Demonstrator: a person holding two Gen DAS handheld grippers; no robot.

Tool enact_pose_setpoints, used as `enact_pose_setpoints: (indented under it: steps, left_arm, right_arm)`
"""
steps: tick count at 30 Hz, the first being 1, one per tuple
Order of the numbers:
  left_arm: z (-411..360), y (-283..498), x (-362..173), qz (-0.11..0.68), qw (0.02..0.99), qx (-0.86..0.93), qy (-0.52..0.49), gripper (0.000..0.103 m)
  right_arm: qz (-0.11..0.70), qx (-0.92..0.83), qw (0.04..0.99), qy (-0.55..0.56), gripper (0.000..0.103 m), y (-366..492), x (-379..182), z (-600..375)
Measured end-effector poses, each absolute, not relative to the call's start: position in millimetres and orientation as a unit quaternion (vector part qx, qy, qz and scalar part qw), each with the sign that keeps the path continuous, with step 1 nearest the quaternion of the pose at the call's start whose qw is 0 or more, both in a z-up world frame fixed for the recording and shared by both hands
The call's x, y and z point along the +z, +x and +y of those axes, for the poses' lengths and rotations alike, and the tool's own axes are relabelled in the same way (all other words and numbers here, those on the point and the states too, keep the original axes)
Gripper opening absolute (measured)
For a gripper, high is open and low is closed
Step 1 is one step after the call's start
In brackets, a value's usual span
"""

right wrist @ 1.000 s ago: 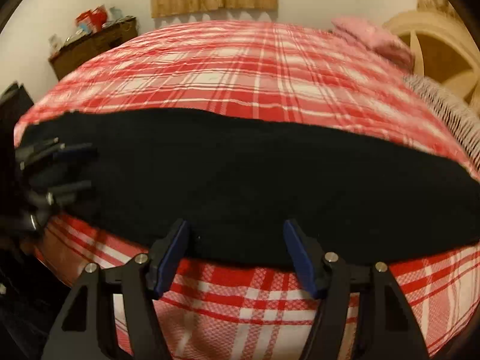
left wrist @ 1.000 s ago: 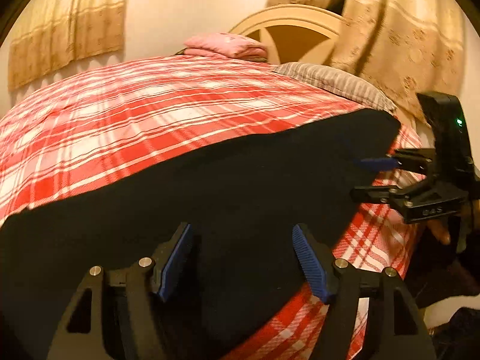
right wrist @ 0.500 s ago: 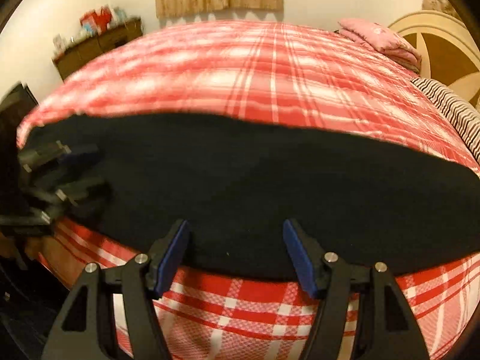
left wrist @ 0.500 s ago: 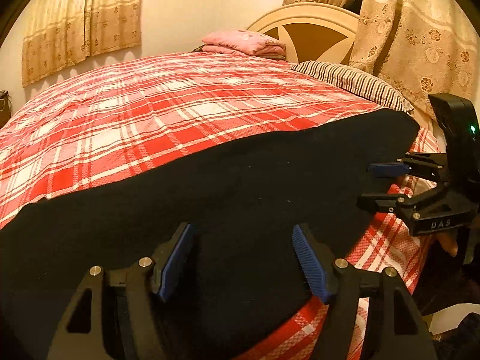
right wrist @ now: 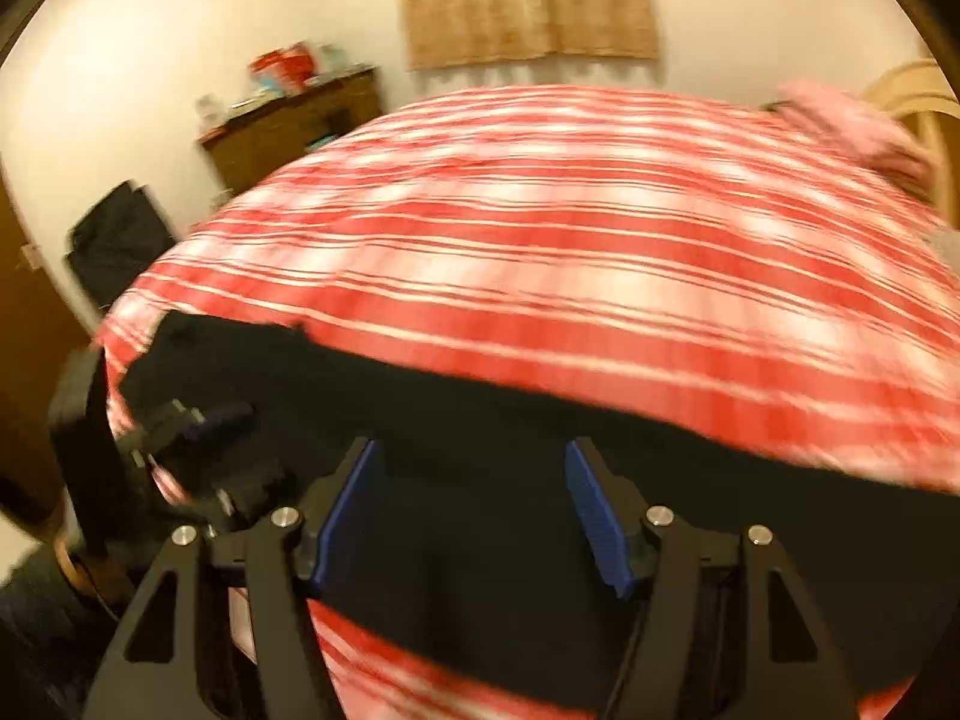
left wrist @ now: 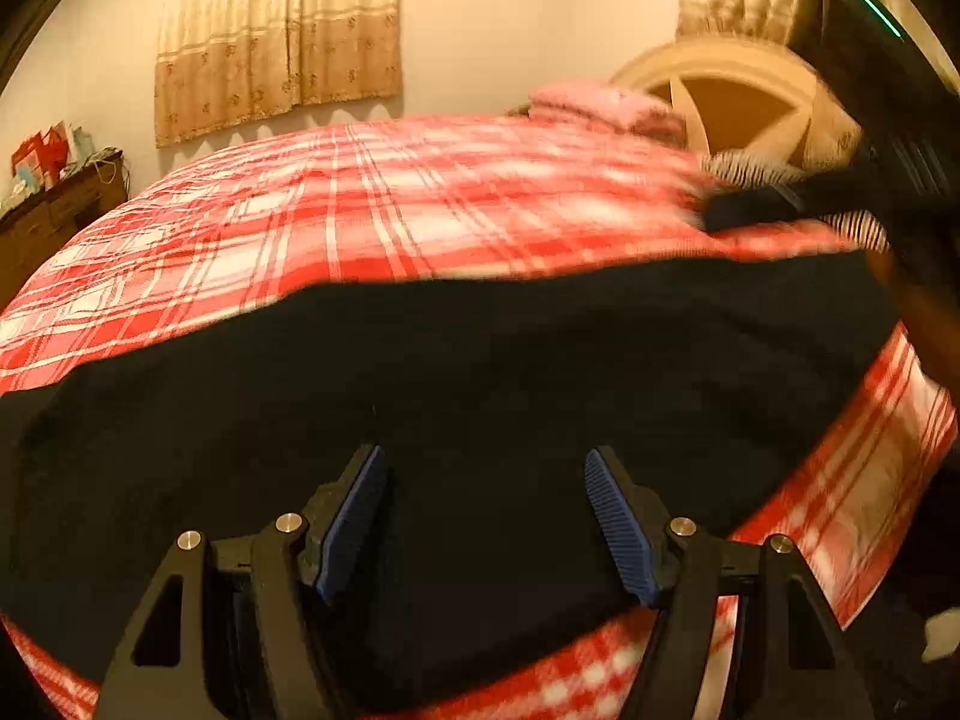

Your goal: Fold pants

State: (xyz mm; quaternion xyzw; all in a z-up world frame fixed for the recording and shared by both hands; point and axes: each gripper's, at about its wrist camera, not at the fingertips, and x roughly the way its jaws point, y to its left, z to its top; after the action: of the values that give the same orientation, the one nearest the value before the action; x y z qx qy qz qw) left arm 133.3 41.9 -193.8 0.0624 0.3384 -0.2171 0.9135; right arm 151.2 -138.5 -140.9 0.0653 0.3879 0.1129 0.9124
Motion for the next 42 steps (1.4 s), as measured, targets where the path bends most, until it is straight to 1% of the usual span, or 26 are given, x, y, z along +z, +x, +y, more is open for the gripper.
enact_pose_setpoints:
  steps: [3, 6, 9, 10, 12, 13, 15, 17, 19, 21, 23, 24, 28, 31, 34, 36, 39, 42]
  left_arm:
    - [43.8, 130.5, -196.1, 0.337, 0.914, -0.221, 0.049, 0.07]
    - [51.7, 133.0, -195.6, 0.338, 0.912, -0.23, 0.015, 0.07]
    - [52.9, 130.8, -197.8, 0.334, 0.913, -0.233, 0.013, 0.07]
    - [53.6, 129.6, -198.1, 0.333, 0.913, -0.234, 0.01, 0.07]
    - [54.5, 126.2, -198.6, 0.33, 0.914, -0.236, 0.008, 0.07]
    - [54.3, 125.8, -199.0, 0.328, 0.914, -0.237, 0.009, 0.07]
    - [53.3, 123.0, -200.6, 0.322, 0.916, -0.237, 0.014, 0.07]
    - [52.2, 121.6, -201.7, 0.32, 0.918, -0.236, 0.016, 0.07]
    - [52.2, 121.0, -202.3, 0.318, 0.918, -0.237, 0.014, 0.07]
    - [52.8, 119.5, -202.6, 0.319, 0.917, -0.24, 0.012, 0.07]
    - [53.3, 115.6, -201.5, 0.321, 0.915, -0.243, 0.011, 0.07]
    - [54.3, 114.2, -201.0, 0.321, 0.915, -0.245, 0.008, 0.07]
    - [55.6, 110.5, -202.9, 0.316, 0.916, -0.246, 0.004, 0.07]
    - [52.9, 107.6, -205.1, 0.317, 0.917, -0.243, 0.014, 0.07]
    - [52.1, 104.0, -206.5, 0.316, 0.917, -0.245, 0.018, 0.07]
    - [51.5, 100.0, -205.2, 0.316, 0.916, -0.246, 0.017, 0.07]
    - [54.2, 98.2, -205.8, 0.313, 0.917, -0.248, 0.014, 0.071]
    - [51.4, 98.1, -204.7, 0.311, 0.917, -0.249, 0.022, 0.074]
  right_arm:
    - [0.419, 0.182, 0.883, 0.107, 0.062, 209.6, -149.2, -103.3]
    - [0.443, 0.196, 0.867, 0.12, 0.059, 252.4, -160.7, -75.8]
    - [0.478, 0.211, 0.84, 0.146, 0.058, 289.3, -178.5, -57.6]
    - [0.485, 0.211, 0.836, 0.15, 0.057, 296.2, -183.0, -54.3]
    - [0.506, 0.215, 0.82, 0.158, 0.051, 308.7, -196.5, -48.9]
    - [0.507, 0.216, 0.819, 0.161, 0.05, 309.6, -199.2, -48.9]
    - [0.507, 0.225, 0.815, 0.167, 0.044, 310.2, -198.4, -49.2]
    - [0.509, 0.254, 0.801, 0.184, 0.044, 308.5, -195.4, -50.0]
    - [0.511, 0.272, 0.796, 0.175, 0.04, 305.9, -195.7, -43.2]
    - [0.52, 0.251, 0.803, 0.15, 0.019, 306.7, -200.3, -35.9]
    - [0.518, 0.251, 0.801, 0.163, 0.012, 308.6, -202.0, -34.2]
    - [0.514, 0.246, 0.803, 0.177, 0.01, 308.2, -200.8, -36.2]
    - [0.481, 0.246, 0.812, 0.218, 0.009, 303.5, -186.3, -46.1]
    - [0.488, 0.233, 0.814, 0.212, 0.009, 304.8, -191.2, -46.8]
    - [0.504, 0.213, 0.809, 0.214, 0.008, 313.1, -208.7, -45.1]
    - [0.499, 0.213, 0.81, 0.223, 0.007, 314.6, -209.7, -49.3]
    - [0.477, 0.222, 0.822, 0.219, 0.007, 305.1, -190.5, -47.7]
    - [0.467, 0.222, 0.831, 0.205, 0.007, 300.3, -179.1, -45.9]
